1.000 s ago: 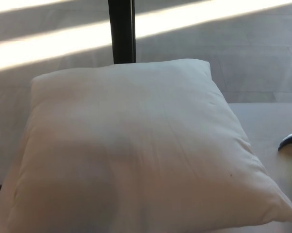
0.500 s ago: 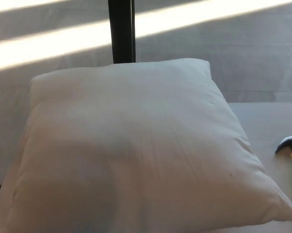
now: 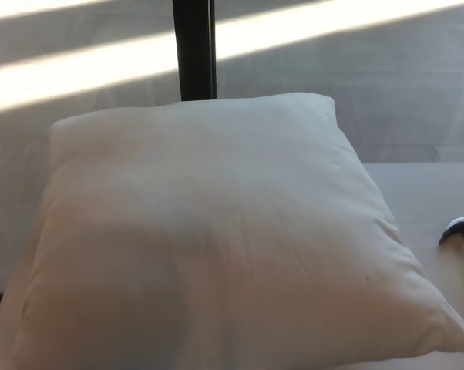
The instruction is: A hammer is kept on the right hand side and a pillow is kept on the left hand side on the desk infront of the robot and the robot uses its right hand to pick up the hammer and makes a downward swinging motion to hit the pillow
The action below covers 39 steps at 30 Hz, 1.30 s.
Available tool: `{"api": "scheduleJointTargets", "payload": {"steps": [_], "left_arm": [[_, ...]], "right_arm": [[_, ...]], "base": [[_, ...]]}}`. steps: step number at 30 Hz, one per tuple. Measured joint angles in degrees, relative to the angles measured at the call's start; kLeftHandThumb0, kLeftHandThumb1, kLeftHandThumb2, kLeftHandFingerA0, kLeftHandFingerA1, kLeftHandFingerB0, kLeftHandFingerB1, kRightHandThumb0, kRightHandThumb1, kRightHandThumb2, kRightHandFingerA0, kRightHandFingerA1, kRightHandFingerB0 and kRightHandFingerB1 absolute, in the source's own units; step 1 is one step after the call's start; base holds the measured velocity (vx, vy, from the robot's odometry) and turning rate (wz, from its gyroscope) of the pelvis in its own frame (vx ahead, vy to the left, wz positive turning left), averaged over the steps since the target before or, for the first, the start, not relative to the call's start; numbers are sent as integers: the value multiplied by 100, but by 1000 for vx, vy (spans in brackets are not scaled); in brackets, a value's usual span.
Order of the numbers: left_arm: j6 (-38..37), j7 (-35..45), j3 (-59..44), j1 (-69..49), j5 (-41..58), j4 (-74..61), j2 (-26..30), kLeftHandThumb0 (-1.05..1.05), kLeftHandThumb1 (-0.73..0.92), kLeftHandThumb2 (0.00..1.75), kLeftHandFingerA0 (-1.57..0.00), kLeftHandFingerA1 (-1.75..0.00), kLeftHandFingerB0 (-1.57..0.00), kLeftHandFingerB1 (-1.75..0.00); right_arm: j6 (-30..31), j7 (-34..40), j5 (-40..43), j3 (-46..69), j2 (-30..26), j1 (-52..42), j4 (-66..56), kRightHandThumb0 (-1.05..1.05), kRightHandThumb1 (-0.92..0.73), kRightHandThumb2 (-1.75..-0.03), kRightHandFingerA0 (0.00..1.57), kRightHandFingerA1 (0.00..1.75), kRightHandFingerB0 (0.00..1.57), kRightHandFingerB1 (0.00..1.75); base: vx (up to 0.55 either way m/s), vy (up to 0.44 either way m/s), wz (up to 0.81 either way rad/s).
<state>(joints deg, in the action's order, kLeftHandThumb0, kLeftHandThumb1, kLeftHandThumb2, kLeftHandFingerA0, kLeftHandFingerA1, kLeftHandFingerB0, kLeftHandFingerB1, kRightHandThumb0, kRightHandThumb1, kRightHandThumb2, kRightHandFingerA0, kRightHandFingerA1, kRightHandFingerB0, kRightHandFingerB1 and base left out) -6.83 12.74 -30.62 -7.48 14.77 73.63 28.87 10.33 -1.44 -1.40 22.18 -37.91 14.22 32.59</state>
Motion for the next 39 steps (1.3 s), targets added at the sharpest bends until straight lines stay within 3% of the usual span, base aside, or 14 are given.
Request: {"api": "scheduleJointTargets", "payload": {"steps": [11,12,13,15,17,20,22,23,24,28,29,31,32,39], "left_arm": [[1,-1,19,52,-3,-28,0,-73,81,64,-81,-54,-70,-49],[0,-1,19,56,-2,-28,0,-74,83,65,-75,-54,-65,-48],[0,-1,19,58,-2,-29,0,-72,82,65,-77,-54,-67,-48],[1,0,20,74,-3,-34,0,-72,82,65,-77,-54,-67,-48],[1,0,26,94,-4,-41,0,-73,81,65,-76,-53,-66,-46],[11,-2,31,117,-3,-44,5,-74,80,64,-78,-53,-68,-48],[29,-5,32,126,-2,-47,23,-74,82,64,-75,-54,-64,-48],[35,-4,33,120,-2,-49,35,-74,82,65,-75,-53,-67,-48],[39,-4,36,116,-3,-58,44,-75,83,65,-75,-53,-67,-47],[43,-7,80,113,-11,-82,57,-72,81,64,-78,-54,-66,-48],[43,-7,80,115,-11,-84,57,-78,66,85,-76,-59,-62,-54],[43,-7,91,110,-13,-86,57,-78,66,85,-76,-59,-62,-54],[43,-8,104,105,-14,-85,57,-72,84,65,-78,-52,-64,-47],[42,-9,197,127,-28,-86,61,-75,82,65,-74,-53,-67,-48]], "right_arm": [[-172,161,672,1990,-66,-210,1408,-87,-67,-94,0,11,6,6],[-187,205,741,2168,-64,-212,1570,-74,-79,-64,0,0,0,26],[-206,249,810,2346,-57,-212,1730,-95,-68,-95,0,8,15,4],[-280,340,971,2703,-4,-220,2071,-95,-68,-95,0,8,15,4],[-342,392,1115,2979,91,-234,2340,-76,-61,-98,1,28,6,24],[-507,473,1326,3271,313,-347,2716,-80,-61,-97,3,45,7,30],[-675,585,1362,3180,567,-533,2986,-78,-60,-98,3,46,9,28],[-735,624,1371,3110,674,-601,3097,-74,-71,-62,9,40,13,23],[-782,642,1409,3102,754,-635,3180,-71,-53,-91,0,46,9,26],[-887,552,1723,3408,905,-649,3256,-67,-55,-94,1,25,2,22],[-903,524,1776,3469,908,-639,3255,-77,-59,-92,0,11,1,10],[-947,451,1929,3579,922,-605,3251,-77,-59,-92,0,11,1,10],[-977,409,2016,3620,939,-582,3247,-73,-60,-94,0,18,0,15],[-1037,278,2380,3543,978,-449,3257,-69,-58,-96,0,24,0,20]], "base": [[0,0,0],[0,0,0],[0,0,0],[0,0,0],[0,0,0],[0,0,0],[0,0,0],[0,0,0],[0,0,0],[0,0,0],[0,0,0],[0,0,0],[0,0,0],[0,0,0]]}}
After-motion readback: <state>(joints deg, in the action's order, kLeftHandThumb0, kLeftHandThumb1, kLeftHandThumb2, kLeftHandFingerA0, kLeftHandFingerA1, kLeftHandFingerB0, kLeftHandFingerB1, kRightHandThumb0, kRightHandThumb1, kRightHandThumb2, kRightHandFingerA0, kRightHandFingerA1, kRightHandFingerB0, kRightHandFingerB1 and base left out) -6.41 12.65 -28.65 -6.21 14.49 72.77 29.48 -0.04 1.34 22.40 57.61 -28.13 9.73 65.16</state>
